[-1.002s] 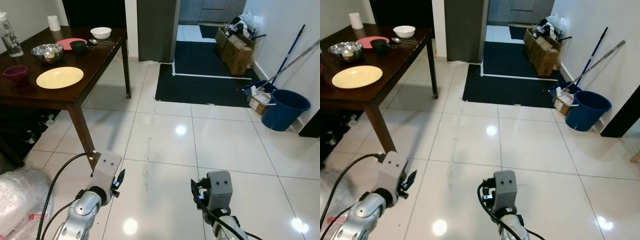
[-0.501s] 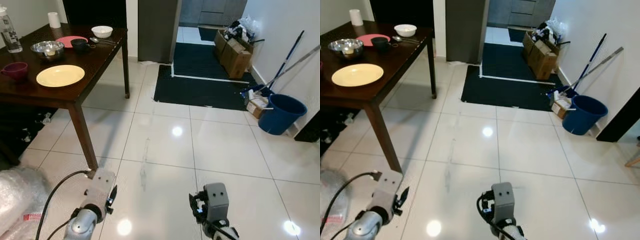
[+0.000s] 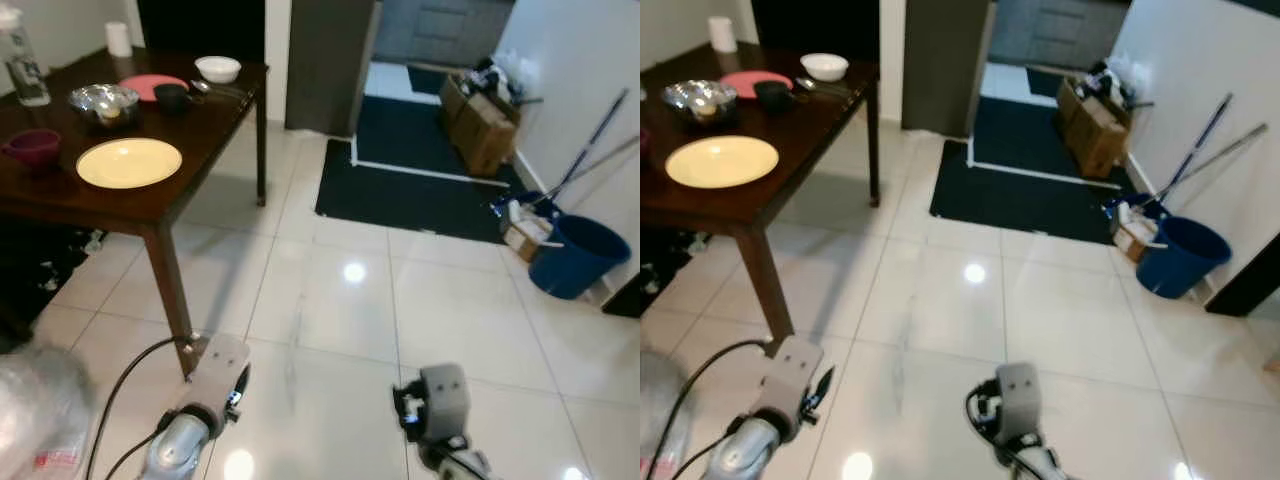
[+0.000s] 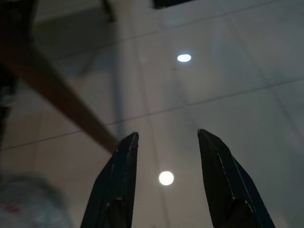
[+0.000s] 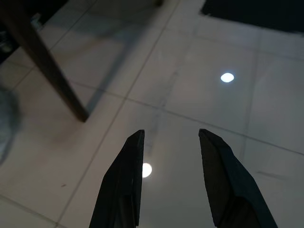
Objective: Setting the table
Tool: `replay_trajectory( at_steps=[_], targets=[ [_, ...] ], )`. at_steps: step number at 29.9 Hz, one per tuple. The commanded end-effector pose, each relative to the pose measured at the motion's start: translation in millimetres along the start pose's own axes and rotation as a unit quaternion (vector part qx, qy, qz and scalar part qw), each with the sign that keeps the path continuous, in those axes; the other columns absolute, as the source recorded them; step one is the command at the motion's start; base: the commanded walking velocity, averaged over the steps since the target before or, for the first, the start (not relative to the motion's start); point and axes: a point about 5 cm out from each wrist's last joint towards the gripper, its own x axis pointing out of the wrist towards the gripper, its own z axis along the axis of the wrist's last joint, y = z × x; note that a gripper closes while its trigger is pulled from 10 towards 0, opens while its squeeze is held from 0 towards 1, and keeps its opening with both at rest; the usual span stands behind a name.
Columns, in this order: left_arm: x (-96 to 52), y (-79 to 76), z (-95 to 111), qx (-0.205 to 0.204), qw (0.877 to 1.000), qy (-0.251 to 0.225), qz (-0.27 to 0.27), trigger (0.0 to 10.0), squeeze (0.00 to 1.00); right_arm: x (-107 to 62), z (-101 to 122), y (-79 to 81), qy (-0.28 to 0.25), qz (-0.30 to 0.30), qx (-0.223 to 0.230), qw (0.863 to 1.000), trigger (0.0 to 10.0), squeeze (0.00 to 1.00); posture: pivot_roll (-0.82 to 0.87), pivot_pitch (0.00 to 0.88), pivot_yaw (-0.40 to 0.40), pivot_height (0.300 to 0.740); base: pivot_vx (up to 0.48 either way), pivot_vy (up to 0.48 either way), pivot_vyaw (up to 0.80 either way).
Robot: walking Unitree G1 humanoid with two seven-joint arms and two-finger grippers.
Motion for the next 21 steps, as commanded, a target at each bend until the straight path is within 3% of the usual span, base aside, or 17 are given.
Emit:
replay_trajectory(
  at_steps=[1, 9, 21],
  targets=[
    [-0.2, -8.1, -1.2, 0.001, 1.0, -0.002, -0.012, 10.0, 0.0, -5.5, -7.3, -11.1, 0.012, -0.017, -0.005, 1.0, 10.0, 0.0, 0.06, 0.11, 0.022, 0.74, 0.428, 0.0, 0.0],
    [1.1, -8.1, 0.0, 0.002, 1.0, -0.006, -0.016, 10.0, 0.0, -6.5, -10.1, -14.2, 0.015, -0.028, 0.0, 1.0, 10.0, 0.0, 0.06, 0.11, 0.029, 0.74, 0.417, -0.09, -0.06],
    [2.0, -7.1, 0.7, 0.005, 1.0, -0.009, -0.019, 10.0, 0.0, -6.5, -11.6, -14.8, 0.015, -0.033, 0.005, 0.999, 10.0, 0.0, 0.06, 0.111, 0.035, 0.74, 0.407, -0.25, -0.74]
  ],
)
